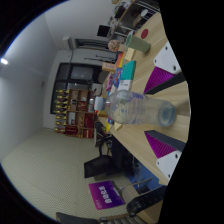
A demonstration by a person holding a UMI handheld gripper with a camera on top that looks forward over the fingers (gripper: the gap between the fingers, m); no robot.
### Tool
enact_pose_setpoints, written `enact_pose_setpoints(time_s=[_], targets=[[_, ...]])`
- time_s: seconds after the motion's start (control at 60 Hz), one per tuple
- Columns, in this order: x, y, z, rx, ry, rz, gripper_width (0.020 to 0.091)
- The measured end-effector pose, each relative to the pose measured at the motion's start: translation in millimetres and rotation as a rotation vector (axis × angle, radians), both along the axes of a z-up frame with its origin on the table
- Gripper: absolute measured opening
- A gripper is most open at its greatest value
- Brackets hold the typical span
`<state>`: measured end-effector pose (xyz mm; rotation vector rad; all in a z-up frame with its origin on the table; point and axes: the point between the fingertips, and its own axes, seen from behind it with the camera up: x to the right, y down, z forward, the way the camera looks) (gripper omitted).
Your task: Pour water
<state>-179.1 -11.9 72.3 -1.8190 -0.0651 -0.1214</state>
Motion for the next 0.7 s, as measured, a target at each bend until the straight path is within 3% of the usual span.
enact_pose_setpoints(time_s=[0.183,0.25,0.283,0.517,0.7], targets=[[4.8,47.1,10.2,0.058,0.033,-0.032,0.0821],[4.0,61.5,9.0,0.064,0.042,-0.017,0.0767],[5.0,66.9,4.1,0.051,0.041,-0.011,0.0648],[6.9,82.4,1.7,0.094,0.038,0.112,0.0586],[-7.8,92.1,2.0,-0.013,0.137,0.204,0.046]])
